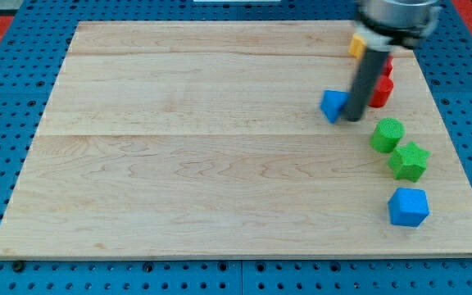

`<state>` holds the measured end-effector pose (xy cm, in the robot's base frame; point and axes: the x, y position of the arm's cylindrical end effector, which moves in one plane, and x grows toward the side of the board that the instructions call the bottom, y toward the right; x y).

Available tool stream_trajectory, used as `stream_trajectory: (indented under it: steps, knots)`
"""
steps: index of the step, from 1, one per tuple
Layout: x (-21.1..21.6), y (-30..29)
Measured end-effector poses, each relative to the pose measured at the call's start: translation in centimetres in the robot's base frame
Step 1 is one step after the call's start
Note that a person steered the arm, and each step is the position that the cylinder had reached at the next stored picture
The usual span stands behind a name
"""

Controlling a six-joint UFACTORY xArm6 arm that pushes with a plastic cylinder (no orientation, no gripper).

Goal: Move the blue triangle parallel to the red circle

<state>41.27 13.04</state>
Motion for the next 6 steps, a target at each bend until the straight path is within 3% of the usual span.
stream_trajectory:
  steps: [1, 2, 3, 5, 6]
  knots:
    - [-0.9, -4.9]
    - [-0.8, 0.6]
    - [-2.4, 0.4]
    - [-5.8, -11.6]
    - [4.9, -7.3]
